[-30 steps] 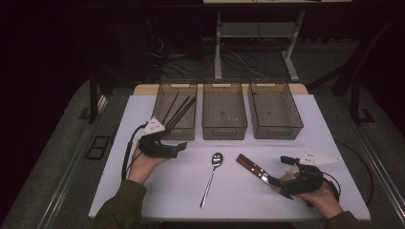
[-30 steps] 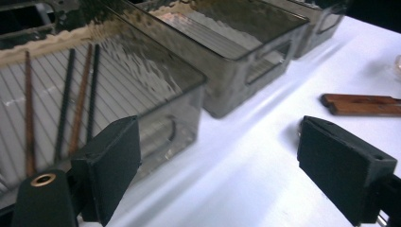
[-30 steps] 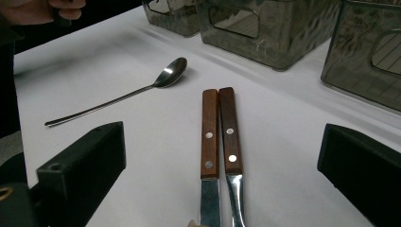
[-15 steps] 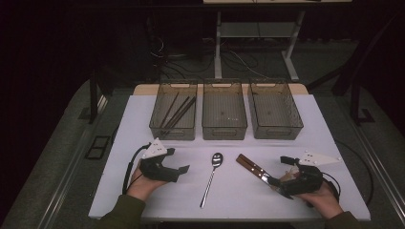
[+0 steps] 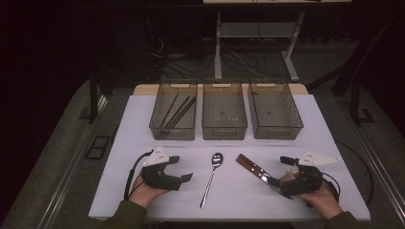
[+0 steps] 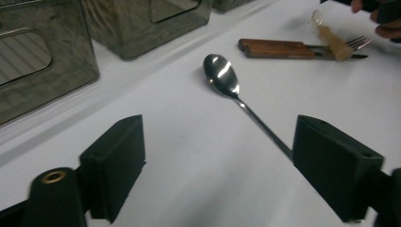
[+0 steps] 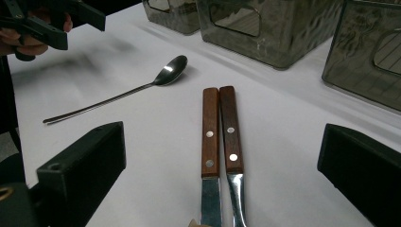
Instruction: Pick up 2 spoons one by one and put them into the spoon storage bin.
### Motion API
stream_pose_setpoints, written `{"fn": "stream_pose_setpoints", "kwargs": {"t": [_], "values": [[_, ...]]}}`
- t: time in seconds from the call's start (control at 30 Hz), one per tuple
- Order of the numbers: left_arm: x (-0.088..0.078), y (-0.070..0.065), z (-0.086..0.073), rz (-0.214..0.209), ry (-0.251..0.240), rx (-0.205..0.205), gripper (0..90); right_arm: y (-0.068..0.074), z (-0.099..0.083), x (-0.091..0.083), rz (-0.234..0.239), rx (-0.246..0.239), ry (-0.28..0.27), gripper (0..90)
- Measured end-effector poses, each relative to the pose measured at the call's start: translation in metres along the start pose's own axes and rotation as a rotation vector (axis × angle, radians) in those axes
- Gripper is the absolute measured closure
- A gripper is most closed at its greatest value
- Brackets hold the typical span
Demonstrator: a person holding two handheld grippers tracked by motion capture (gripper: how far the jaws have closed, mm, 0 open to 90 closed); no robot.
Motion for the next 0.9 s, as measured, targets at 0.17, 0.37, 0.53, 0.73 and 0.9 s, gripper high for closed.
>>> {"fn": "stream_pose_setpoints", "kwargs": {"t": [0.17, 0.37, 0.53, 0.73, 0.9], "values": [[0.005, -0.006, 0.002, -0.029, -0.002, -0.001, 38.3, -0.001, 0.000, 0.001, -0.001, 0.002, 0.004, 1.8], [0.018, -0.019, 0.006, -0.093, 0.019, 0.011, 62.7, 0.000, 0.000, 0.001, -0.002, -0.004, 0.006, 1.8], [0.034, -0.033, 0.006, -0.140, 0.081, 0.044, 78.8, 0.000, 0.000, 0.001, -0.002, -0.002, 0.003, 1.8], [0.055, -0.050, 0.002, -0.192, 0.170, 0.090, 89.3, 0.000, 0.000, 0.001, -0.003, -0.002, 0.004, 1.8], [0.065, -0.059, -0.003, -0.206, 0.231, 0.122, 89.5, 0.000, 0.000, 0.002, -0.002, -0.001, 0.007, 1.8]]}}
Point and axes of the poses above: each handheld gripper's, and its own axes: x roughly forward along the jaws, z roughly out of its top, y roughly to its left, the point moved 6 cm from there along x, roughly forward along the jaws, and after that the axes turned 12 degrees about -z, right-handed, at the moved point
